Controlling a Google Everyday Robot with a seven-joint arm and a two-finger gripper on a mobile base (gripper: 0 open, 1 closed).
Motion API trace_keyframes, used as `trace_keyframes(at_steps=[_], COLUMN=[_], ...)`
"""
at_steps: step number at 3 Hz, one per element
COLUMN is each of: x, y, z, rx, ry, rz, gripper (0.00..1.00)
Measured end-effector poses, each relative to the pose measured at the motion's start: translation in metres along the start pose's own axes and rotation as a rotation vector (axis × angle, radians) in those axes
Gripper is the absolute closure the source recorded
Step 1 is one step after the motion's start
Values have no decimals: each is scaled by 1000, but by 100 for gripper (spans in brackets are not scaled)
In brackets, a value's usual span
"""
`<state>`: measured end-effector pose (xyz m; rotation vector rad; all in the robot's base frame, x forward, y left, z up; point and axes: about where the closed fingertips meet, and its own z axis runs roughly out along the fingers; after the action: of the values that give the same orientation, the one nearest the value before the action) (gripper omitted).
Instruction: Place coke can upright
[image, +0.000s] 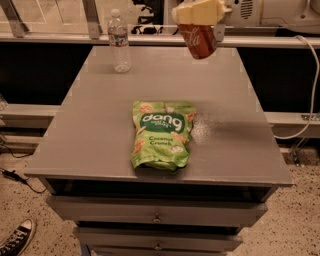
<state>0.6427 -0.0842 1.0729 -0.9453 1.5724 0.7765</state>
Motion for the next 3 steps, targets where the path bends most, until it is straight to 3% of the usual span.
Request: trace_keyframes(at_steps=[3], x=[33], y=[-18], z=[-19], rx=[-17], ry=[-83], rz=[34], gripper=[100])
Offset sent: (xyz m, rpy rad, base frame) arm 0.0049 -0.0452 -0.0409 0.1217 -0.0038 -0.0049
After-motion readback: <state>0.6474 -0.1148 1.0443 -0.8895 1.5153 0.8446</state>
